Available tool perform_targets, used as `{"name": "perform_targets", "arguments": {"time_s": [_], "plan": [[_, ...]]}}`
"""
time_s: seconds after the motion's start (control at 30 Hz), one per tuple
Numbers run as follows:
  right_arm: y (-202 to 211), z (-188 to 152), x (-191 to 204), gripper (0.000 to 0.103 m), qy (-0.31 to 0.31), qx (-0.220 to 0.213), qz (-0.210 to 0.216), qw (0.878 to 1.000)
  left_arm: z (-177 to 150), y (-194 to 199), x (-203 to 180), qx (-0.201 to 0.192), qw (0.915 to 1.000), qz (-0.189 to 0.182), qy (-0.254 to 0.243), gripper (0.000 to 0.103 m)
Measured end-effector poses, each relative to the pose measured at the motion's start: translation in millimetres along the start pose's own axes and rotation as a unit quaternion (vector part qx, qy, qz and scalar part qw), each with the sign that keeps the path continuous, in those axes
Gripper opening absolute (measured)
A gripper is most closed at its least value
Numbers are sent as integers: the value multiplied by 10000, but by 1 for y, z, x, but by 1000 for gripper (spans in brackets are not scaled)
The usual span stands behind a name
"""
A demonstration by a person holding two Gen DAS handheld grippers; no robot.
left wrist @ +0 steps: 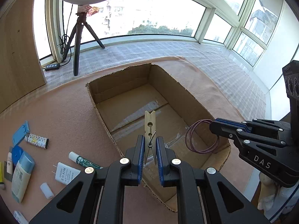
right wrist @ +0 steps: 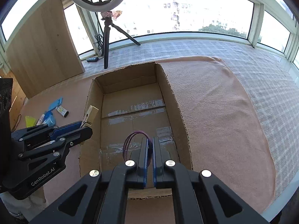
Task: Organize objects
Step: 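Carry clothespin and rubber band into the box and open both tools, then move the left tool back to the white lotion bottle with blue cap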
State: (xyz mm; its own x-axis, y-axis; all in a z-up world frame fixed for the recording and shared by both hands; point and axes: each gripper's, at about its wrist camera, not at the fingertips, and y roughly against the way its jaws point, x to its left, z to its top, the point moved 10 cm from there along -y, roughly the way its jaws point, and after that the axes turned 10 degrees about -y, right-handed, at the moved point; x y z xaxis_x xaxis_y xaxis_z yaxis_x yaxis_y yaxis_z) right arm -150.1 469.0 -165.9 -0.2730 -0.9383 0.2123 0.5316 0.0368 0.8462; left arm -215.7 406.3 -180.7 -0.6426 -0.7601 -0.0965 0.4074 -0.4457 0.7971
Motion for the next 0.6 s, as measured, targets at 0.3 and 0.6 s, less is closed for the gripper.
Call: {"name": "perform_targets", "arguments": {"time_s": [0.3,0.6], "plan": [[3,-5,-3,70,129,-121,-91,9998,0,13,11,-87,9999,78,69,70],[3,-8,5,70,18,-137,-182,9997,-14,40,30,-169,9996,198,100,70]]}}
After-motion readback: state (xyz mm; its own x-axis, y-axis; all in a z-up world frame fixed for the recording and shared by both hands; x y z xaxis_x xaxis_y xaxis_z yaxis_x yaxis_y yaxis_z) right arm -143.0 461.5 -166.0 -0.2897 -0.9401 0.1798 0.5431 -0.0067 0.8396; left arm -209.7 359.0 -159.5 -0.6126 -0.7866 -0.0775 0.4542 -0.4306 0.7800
